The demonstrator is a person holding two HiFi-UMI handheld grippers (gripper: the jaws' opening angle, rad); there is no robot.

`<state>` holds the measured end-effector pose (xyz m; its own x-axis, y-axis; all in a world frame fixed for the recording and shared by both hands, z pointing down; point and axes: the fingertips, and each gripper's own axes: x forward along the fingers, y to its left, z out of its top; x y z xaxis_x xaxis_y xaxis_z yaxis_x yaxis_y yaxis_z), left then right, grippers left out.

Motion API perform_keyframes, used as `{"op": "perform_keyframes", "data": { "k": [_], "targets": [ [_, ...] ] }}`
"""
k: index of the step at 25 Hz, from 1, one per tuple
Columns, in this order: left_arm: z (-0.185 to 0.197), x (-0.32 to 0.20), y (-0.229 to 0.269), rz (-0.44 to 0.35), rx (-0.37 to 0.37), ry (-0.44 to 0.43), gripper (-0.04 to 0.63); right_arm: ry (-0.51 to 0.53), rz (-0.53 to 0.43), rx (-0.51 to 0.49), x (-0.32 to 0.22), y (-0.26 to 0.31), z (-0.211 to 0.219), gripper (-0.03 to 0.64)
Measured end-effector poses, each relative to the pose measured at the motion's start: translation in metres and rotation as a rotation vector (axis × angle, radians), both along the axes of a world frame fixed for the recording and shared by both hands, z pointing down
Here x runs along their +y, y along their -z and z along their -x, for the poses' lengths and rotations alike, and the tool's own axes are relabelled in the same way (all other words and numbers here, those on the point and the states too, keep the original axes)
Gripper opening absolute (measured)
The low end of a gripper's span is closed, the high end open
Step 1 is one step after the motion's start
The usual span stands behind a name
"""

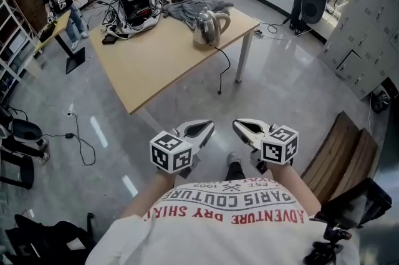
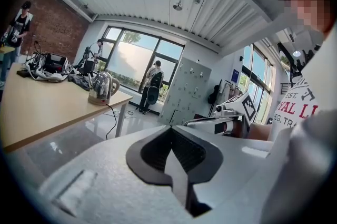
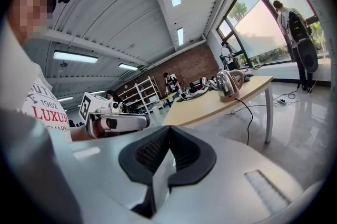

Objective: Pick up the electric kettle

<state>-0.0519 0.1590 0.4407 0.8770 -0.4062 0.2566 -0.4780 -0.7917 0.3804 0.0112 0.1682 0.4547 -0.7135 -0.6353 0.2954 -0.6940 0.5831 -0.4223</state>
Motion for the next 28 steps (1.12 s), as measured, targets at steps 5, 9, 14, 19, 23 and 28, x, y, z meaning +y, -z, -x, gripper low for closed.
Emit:
{"op": "perform_keyframes", "data": {
  "k": [5,9,14,19,23,28],
  "targets": [
    [-0.020,-0.039,-0.006,0.015,-0.006,0.011,0.000,0.007,0.014,-0.007,-0.040,-0.006,-0.020,-0.002],
    [-0.042,-0.073,-0.011,0.029,-0.010,0.018,0.000,0.013,0.033,-0.015,-0.076,-0.009,-0.042,-0.001],
    [-0.077,-0.120,-0.009,0.027,-0.003,0.015,0.000,0.014,0.039,-0.049,-0.127,-0.007,-0.075,-0.002],
    [-0.101,-0.159,-0.013,0.045,-0.022,0.038,0.000,0.028,0.051,-0.069,-0.168,-0.009,-0.102,-0.002],
    [-0.121,-0.188,-0.012,0.032,-0.026,0.049,0.000,0.036,0.047,-0.092,-0.199,-0.007,-0.125,-0.002],
    [-0.141,-0.213,-0.005,0.019,-0.024,0.069,0.000,0.063,0.034,-0.098,-0.225,0.000,-0.142,-0.002]
  ]
}}
